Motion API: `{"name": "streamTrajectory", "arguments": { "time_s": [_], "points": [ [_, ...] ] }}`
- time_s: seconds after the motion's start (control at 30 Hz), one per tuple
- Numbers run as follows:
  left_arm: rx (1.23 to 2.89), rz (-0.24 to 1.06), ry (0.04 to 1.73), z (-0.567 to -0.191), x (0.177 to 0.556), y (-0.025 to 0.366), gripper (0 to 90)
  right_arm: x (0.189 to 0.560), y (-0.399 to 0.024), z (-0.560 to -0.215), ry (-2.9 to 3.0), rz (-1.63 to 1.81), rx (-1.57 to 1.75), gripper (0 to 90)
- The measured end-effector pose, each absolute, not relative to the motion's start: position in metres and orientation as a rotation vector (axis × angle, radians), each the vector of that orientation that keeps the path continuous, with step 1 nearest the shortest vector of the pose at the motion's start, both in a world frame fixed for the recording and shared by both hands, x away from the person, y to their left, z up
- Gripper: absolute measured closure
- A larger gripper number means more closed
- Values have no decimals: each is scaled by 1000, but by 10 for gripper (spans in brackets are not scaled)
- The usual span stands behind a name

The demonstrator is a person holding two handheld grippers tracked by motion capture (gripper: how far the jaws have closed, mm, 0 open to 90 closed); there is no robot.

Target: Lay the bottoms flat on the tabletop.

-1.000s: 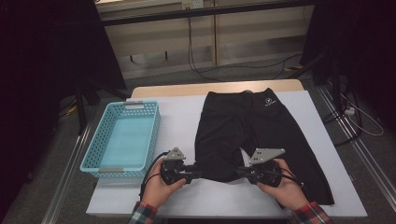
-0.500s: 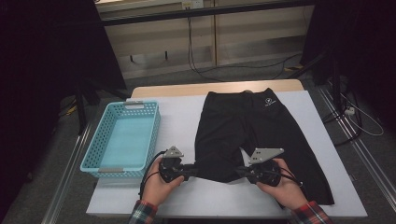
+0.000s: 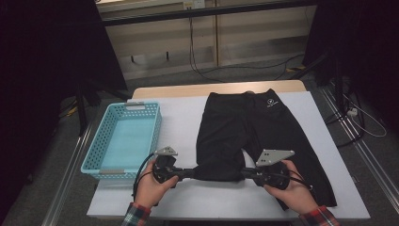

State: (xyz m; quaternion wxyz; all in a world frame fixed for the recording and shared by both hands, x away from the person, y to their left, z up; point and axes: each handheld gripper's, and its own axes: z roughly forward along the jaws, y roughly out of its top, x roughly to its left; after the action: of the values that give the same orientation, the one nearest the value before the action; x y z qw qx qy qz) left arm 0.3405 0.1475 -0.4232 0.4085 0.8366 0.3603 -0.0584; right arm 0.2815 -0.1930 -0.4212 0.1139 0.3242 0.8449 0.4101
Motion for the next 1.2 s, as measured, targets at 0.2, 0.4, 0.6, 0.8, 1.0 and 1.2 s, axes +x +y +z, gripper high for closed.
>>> {"name": "streamTrajectory", "arguments": {
  "time_s": [0.2,0.4,0.6,0.8,1.0,1.2],
  "points": [
    [2135,-140,904,-426,340,142,897,281,-198,-423,2451,1205,987,791],
    [2140,-144,903,-427,339,140,897,283,-184,-433,2473,1206,995,671],
    [2138,-137,902,-426,338,141,897,283,-163,-440,2563,1172,944,601],
    [2126,-131,904,-425,338,142,896,277,-153,-449,2623,1096,857,588],
    [2124,-135,899,-425,338,141,896,277,-153,-450,2600,1081,839,666],
    [2121,-147,897,-425,338,139,895,282,-157,-450,2585,1076,842,871]
  ]
}}
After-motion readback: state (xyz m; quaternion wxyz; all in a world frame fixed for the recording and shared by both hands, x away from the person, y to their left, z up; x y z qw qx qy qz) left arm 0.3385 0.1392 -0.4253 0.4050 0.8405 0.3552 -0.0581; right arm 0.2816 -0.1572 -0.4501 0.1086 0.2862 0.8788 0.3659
